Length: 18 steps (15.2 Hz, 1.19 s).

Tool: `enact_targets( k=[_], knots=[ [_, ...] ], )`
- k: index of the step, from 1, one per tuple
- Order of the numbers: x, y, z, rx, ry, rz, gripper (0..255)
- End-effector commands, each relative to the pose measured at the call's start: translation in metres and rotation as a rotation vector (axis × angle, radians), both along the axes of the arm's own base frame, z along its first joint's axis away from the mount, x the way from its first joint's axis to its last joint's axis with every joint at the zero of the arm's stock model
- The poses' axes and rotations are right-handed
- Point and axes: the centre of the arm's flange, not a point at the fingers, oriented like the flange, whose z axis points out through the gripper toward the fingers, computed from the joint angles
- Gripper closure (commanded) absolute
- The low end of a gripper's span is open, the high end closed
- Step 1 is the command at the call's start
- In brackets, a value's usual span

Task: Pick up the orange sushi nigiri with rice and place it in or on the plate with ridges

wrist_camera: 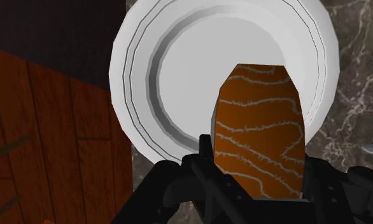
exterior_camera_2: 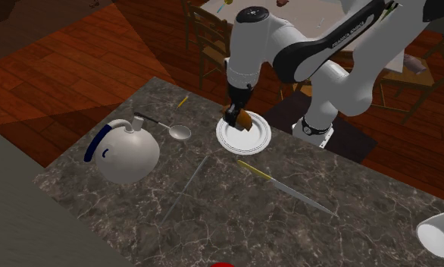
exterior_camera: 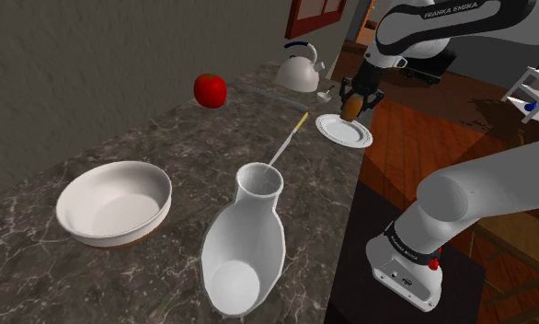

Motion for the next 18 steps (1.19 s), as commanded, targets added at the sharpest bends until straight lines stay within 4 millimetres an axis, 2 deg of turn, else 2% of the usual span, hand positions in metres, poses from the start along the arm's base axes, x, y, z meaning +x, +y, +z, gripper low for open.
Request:
enact_targets(
  k=[1, 5, 7, 18],
  knots=[
    [0.000, 0.000, 0.011, 0.000, 0.000, 0.000, 255],
    [0.000, 0.000, 0.030, 0.000, 0.000, 0.000, 255],
    [-0.017, 0.026, 0.027, 0.000, 0.000, 0.000, 255],
    [-0.017, 0.026, -0.031, 0.000, 0.000, 0.000, 255]
  ],
)
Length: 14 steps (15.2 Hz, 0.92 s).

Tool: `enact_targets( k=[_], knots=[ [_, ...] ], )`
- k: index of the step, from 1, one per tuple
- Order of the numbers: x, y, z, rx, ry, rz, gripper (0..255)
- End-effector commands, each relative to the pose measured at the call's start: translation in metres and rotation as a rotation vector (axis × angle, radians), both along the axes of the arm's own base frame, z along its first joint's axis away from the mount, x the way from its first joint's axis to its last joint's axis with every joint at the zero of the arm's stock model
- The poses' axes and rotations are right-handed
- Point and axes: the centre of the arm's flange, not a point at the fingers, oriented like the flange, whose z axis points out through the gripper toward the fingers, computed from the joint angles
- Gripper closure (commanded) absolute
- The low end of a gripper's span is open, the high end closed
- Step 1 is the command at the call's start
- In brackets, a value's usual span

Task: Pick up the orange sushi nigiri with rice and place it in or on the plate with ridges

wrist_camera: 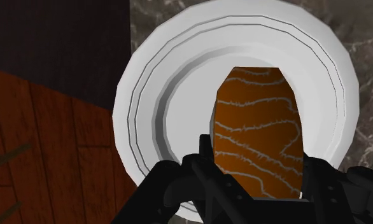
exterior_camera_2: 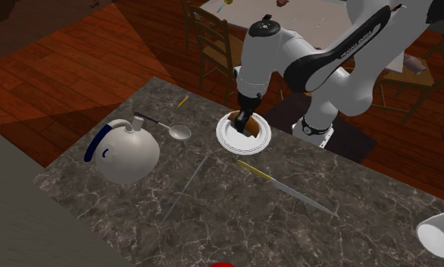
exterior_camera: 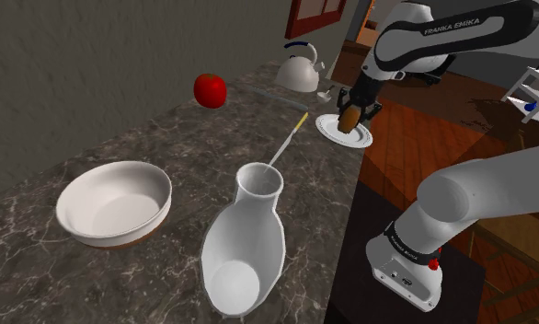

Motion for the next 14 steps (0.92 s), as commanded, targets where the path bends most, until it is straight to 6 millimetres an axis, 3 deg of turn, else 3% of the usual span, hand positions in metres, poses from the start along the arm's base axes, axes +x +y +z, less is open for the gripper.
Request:
enact_targets(
  k=[1, 10, 11, 14],
  knots=[
    [0.0005, 0.0009, -0.0101, 0.000, -0.001, 0.000, 255],
    [0.0005, 0.0009, -0.0142, 0.000, -0.001, 0.000, 255],
    [0.0005, 0.0009, -0.0142, 0.000, -0.001, 0.000, 0],
    [0.0005, 0.0009, -0.0142, 0.000, -0.001, 0.000, 0]
  ],
)
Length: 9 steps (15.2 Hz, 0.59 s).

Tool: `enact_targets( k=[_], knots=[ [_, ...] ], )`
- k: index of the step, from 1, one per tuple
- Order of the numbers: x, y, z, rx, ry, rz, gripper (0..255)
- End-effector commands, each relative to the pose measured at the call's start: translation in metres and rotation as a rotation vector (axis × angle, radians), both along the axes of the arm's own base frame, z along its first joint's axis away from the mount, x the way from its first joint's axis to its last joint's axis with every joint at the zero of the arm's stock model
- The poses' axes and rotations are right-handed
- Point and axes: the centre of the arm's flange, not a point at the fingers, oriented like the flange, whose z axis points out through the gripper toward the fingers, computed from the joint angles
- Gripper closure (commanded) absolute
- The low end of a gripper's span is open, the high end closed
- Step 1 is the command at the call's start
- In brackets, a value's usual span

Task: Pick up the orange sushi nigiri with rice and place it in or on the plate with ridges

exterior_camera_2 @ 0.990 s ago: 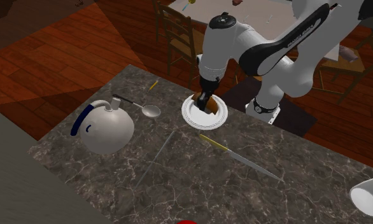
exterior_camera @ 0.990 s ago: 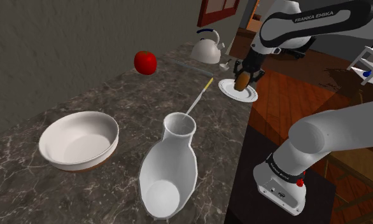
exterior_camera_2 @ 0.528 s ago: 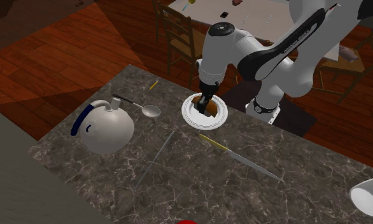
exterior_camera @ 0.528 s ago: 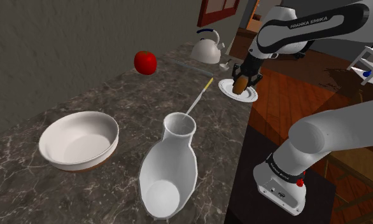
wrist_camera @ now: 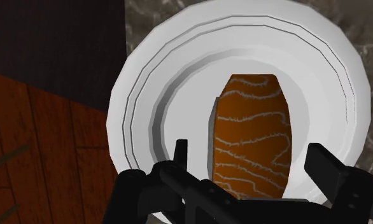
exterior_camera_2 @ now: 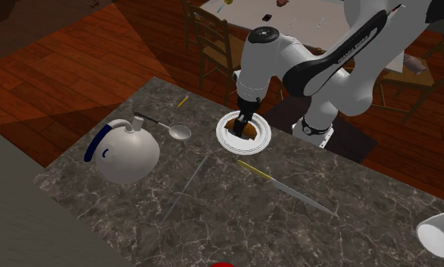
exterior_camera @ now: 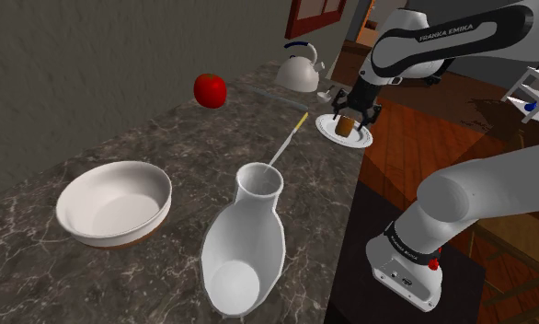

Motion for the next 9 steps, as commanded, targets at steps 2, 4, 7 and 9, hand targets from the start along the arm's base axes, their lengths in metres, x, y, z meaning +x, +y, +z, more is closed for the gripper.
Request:
enact_targets(
  k=[2, 4, 7, 9],
  knots=[
    [0.000, 0.000, 0.000, 0.000, 0.000, 0.000, 0],
    [-0.002, 0.000, 0.026, 0.000, 0.000, 0.000, 0],
    [-0.003, 0.000, 0.050, 0.000, 0.000, 0.000, 0],
    [-0.003, 0.000, 0.050, 0.000, 0.000, 0.000, 0]
  ],
)
